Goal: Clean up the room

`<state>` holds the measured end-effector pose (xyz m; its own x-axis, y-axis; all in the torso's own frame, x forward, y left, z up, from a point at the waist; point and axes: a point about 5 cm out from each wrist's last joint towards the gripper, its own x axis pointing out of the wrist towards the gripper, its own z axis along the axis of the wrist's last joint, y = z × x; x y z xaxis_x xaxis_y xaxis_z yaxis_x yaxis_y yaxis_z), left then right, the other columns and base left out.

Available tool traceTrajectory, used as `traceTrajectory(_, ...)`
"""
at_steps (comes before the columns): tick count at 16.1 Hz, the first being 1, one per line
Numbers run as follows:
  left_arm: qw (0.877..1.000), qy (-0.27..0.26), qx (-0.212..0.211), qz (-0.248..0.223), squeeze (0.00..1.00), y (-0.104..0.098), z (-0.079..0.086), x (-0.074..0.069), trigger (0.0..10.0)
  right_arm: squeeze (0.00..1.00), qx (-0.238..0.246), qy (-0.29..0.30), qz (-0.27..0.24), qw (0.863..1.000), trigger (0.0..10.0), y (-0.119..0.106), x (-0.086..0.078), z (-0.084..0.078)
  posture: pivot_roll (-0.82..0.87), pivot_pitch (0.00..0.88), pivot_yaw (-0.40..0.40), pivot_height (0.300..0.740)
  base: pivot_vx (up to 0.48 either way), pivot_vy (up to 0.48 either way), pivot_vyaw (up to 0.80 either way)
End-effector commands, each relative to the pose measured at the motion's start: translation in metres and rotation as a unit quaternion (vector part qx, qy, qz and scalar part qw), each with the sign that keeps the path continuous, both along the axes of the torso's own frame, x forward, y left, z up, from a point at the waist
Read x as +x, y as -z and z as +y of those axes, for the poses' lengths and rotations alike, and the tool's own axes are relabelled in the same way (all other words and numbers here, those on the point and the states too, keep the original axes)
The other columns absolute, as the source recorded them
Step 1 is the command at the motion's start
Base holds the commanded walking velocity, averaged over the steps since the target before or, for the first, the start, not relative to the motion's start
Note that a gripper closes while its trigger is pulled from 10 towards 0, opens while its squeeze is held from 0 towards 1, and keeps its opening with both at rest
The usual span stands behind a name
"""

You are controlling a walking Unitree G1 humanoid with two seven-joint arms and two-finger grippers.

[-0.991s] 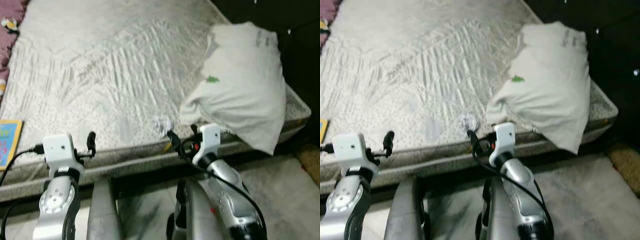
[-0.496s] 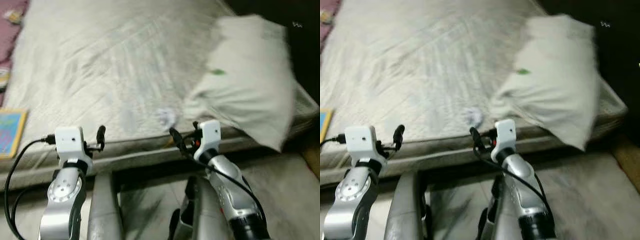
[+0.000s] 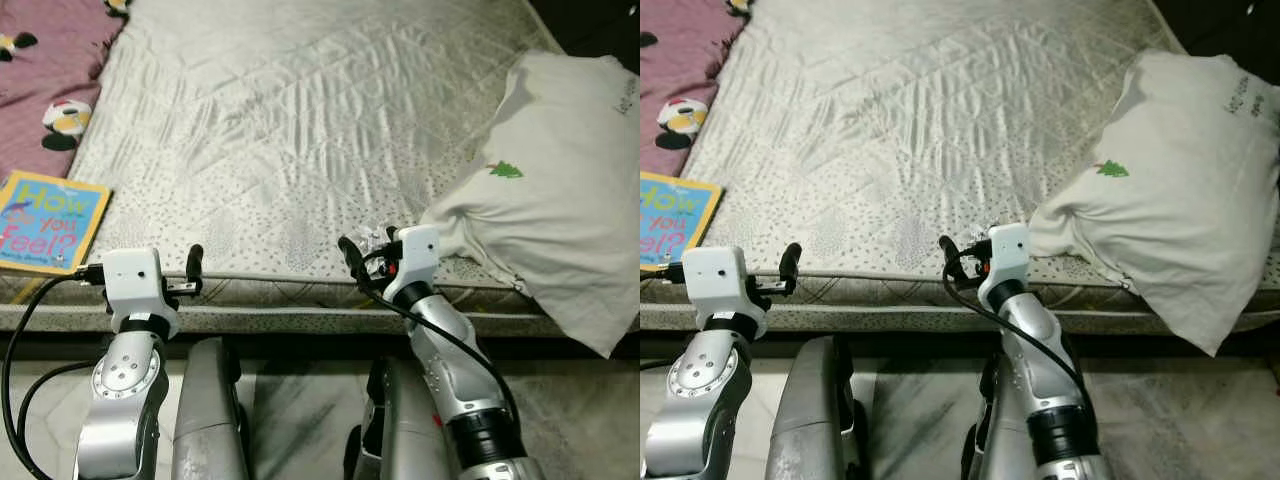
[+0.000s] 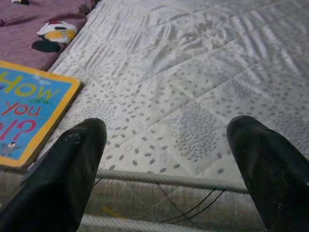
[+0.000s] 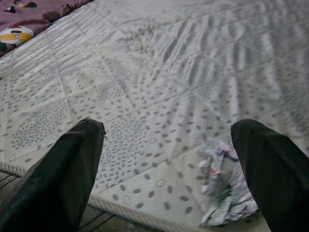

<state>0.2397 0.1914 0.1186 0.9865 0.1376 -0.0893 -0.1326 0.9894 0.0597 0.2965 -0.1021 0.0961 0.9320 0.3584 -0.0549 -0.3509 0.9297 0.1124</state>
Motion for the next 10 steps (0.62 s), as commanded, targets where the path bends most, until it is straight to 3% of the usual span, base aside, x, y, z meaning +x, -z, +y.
traceTrajectory(1, 1.000, -0.001, 0.002, 0.004, 0.00, 0.004, -0.002, -0.002, 10.0, 0.00, 0.001, 0.013, 0.008, 1.000, 10.0, 0.004, 0.000, -0.002, 0.10, 0.153, -0.088, 0.554, 0.000, 0.000, 0.00)
traceTrajectory(5, 0.999, 0.000, -0.019, 0.044, 0.00, 0.013, 0.000, -0.007, 10.0, 0.00, -0.013, 0.033, 0.020, 0.999, 10.0, 0.010, 0.002, -0.005, 0.10, 0.166, -0.087, 0.554, 0.000, 0.000, 0.00)
traceTrajectory(10, 0.999, -0.007, -0.007, 0.049, 0.00, 0.012, 0.006, -0.013, 10.0, 0.00, -0.002, 0.035, 0.036, 0.999, 10.0, 0.018, 0.002, 0.002, 0.12, 0.206, -0.071, 0.499, 0.000, 0.000, 0.00)
